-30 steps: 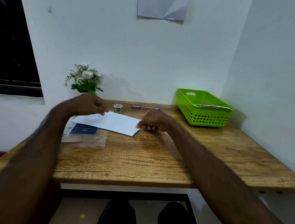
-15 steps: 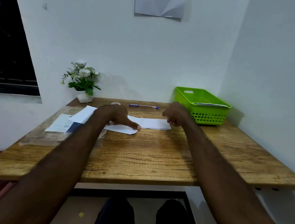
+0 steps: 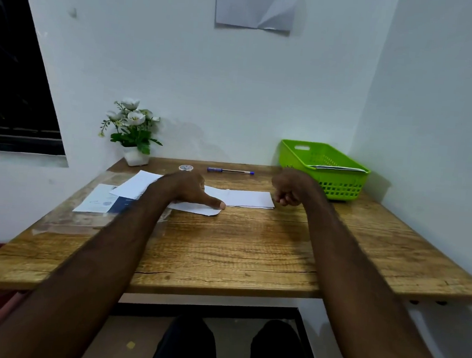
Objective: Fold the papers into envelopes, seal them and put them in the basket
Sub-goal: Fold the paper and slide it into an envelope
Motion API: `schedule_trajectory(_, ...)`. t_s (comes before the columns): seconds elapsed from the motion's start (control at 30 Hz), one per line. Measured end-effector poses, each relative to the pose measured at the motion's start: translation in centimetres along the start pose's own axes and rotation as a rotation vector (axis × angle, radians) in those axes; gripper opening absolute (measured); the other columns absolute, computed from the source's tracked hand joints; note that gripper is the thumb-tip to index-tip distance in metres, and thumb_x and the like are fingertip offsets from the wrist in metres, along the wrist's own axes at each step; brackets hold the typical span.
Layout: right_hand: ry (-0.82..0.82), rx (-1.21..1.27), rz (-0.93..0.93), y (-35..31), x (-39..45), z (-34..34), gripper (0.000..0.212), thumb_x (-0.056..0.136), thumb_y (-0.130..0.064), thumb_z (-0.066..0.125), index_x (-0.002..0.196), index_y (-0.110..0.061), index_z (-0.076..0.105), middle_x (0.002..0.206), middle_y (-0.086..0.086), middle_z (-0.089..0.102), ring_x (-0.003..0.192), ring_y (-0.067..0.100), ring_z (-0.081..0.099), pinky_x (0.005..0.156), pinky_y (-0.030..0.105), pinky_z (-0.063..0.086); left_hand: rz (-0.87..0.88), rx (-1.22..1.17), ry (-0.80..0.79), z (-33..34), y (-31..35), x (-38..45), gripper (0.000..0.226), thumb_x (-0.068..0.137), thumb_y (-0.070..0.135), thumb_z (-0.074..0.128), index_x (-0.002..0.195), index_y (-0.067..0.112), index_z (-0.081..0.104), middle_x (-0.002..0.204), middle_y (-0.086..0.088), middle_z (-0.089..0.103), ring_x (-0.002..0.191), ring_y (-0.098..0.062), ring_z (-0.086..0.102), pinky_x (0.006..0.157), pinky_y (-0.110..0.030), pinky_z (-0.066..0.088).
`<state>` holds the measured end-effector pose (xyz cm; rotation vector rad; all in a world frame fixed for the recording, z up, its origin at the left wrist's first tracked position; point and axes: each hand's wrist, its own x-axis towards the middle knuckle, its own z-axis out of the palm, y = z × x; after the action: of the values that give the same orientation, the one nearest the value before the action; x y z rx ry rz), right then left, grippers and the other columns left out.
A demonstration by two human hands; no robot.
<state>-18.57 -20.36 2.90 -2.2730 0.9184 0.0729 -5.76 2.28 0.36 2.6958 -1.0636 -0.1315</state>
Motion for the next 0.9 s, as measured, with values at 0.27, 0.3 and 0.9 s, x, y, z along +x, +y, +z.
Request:
schedule_trajectory(0.27,-0.095,0.179,0.013,1.1,0.6,-0.3,0.04,0.103,-0.029,0.042,0.066,-0.015,0.046,0.045,-0.002,0.041,0.035,0.006,0.032,0.032,0.011,0.021,0.003,-0.031,-0.013,0.1,0.0,0.1,0.072,0.056,0.092,0.066,0.06,0.022,0.051,0.052,0.008,0.043,0.056,-0.011,0.045,0.054,-0.029,0.029)
schedule_trajectory(0.3,-0.099,0.227,0.009,1.1,0.7,-0.4,0.038,0.103,-0.031,0.044,0.068,-0.017,0.046,0.044,-0.004,0.04,0.034,0.005,0.035,0.033,0.01,0.022,0.001,-0.033,-0.014,0.1,0.0,0.1,0.072,0.056,0.092,0.066,0.06,0.022,0.051,0.053,0.007,0.043,0.056,-0.011,0.044,0.053,-0.029,0.029)
schedule_trajectory(0.9,0.047,0.391,-0.225,0.4,-0.1,0.0,0.018,0.081,-0.014,0.078,0.087,0.002,0.074,0.082,0.015,0.066,0.064,0.026,0.061,0.053,0.03,0.054,-0.025,0.041,0.003,0.2,0.3,-0.1,0.102,0.063,0.088,0.068,0.111,-0.002,0.064,0.112,-0.015,0.066,0.108,-0.033,0.064,0.063,-0.035,0.046)
